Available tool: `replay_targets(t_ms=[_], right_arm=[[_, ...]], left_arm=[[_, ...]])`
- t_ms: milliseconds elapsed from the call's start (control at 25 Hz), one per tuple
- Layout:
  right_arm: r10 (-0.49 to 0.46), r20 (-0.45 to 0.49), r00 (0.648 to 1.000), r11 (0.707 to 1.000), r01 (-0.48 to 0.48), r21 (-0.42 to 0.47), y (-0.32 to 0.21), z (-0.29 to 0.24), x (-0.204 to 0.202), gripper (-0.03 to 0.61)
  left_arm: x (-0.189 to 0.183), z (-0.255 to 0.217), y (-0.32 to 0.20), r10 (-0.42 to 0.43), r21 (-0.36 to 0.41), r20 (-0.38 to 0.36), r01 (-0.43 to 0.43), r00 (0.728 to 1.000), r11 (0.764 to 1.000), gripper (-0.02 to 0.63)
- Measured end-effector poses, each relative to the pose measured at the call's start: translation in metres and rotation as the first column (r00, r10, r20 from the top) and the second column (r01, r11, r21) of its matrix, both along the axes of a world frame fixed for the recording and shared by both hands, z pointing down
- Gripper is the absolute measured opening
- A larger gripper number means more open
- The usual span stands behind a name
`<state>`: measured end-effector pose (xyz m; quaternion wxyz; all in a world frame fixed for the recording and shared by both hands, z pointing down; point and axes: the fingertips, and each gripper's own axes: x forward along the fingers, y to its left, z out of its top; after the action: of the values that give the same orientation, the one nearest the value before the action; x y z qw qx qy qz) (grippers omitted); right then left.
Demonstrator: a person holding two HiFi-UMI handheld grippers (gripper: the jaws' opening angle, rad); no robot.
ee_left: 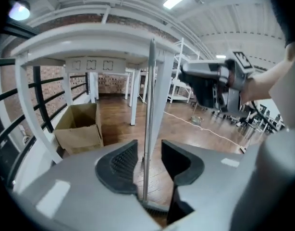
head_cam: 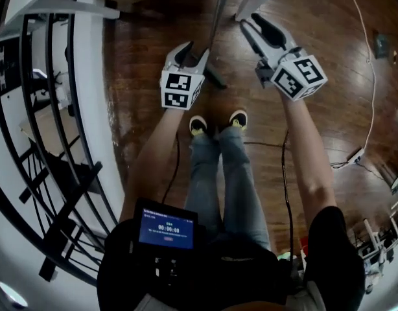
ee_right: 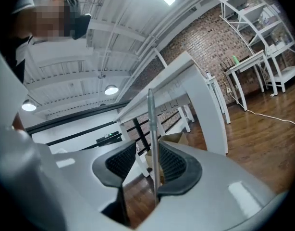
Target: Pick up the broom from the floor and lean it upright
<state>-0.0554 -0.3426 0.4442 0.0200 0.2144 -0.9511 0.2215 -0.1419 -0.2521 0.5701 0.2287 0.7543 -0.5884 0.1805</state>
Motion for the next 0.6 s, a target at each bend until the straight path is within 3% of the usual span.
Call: replay_targets(t_ms=[80,120,240,320,440,600], right_arm=[[0.014,-0.020,1.000,1.000,-0.013,0.028,0.042,-0.058,0.019,0.150],[-0.001,-0.032,0.999,0.999,0.002,0.042,0.080,-0.098,0.021,0.150],[-0.082,-0.052,0.995,0.994,0.085,0.062,0.209,-0.225,0.006,0.139],[-0.071,-0.047,0.996,0.994,0.074,0.077,0.260,-0.288,-0.002,0.096],[-0.025,-0.051,0.998,0.996,0.029,0.085,0.271,-0.312,0.000,0.003],[-0.031,-0.044,0.999,0.996,0.034,0.088,0.276,-0.318,-0.008,0.003]], left_arm=[[-0.002,-0.091,0.040,0.005,0.116,-0.024,-0.002,1.000,0.993,0.043],[-0.005,-0.145,0.080,-0.006,0.154,-0.049,0.013,0.999,0.988,0.015],[-0.026,-0.311,0.226,-0.099,0.216,-0.136,0.127,0.986,0.968,0.015],[-0.041,-0.391,0.285,-0.132,0.248,-0.150,0.166,0.980,0.954,0.015],[-0.037,-0.426,0.289,-0.145,0.258,-0.148,0.180,0.978,0.949,0.015],[-0.021,-0.437,0.256,-0.156,0.317,-0.148,0.196,0.977,0.928,0.015]])
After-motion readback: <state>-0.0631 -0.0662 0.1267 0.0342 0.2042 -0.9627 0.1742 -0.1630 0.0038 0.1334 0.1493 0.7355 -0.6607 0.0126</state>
